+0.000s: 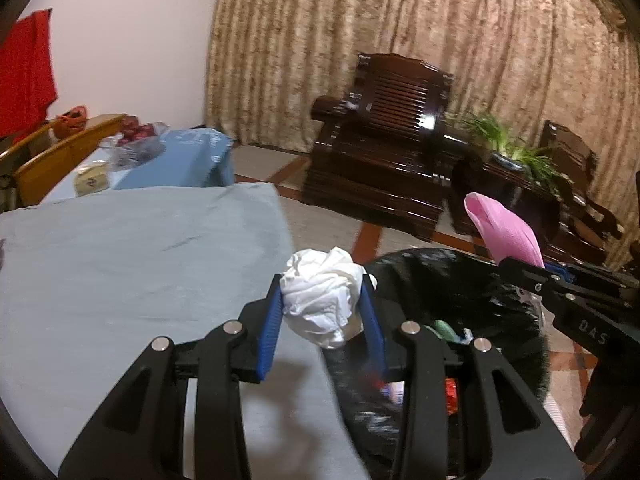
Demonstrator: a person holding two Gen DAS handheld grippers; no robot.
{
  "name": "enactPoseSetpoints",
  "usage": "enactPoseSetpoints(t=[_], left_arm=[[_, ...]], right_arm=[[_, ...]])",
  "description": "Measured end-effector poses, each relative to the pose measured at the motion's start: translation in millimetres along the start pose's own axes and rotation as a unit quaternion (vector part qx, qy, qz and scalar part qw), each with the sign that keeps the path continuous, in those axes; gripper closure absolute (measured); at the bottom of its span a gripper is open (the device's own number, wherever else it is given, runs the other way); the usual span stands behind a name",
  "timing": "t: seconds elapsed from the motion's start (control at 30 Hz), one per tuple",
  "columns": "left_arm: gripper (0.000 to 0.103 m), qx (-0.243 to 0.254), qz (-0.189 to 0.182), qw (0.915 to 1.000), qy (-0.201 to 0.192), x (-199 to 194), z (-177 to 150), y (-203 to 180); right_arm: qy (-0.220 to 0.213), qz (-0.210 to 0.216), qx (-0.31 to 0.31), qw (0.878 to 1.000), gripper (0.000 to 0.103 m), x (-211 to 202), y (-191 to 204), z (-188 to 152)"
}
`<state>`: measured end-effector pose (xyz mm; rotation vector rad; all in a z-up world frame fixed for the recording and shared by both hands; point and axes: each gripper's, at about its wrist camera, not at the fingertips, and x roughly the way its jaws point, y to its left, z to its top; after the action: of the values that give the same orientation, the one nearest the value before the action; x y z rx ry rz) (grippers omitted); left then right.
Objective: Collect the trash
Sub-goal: 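Carry the pink mask and white tissue over the bin and release both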
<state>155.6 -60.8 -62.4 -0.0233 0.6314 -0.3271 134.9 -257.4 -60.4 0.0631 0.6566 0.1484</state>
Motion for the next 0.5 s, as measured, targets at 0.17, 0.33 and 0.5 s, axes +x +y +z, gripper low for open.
enactPoseSetpoints(t=[0.17, 0.33, 0.5], left_arm=[[0.067, 0.025, -0.024, 0.9994, 0.006, 11, -6, -34], [0.067, 0.04, -0.045, 0.9981, 0.013, 27, -14, -59], [0.067, 0.038, -0.061, 0.9971, 0.023, 46, -21, -69]], right_arm=[[0.006, -0.025, 0.02, 0.999, 0.091, -7, -31, -14], [0.016, -0.044, 0.034, 0.998, 0.091, -4, -57, -30], [0.027, -0.05, 0.044, 0.997, 0.091, 1, -75, -41]])
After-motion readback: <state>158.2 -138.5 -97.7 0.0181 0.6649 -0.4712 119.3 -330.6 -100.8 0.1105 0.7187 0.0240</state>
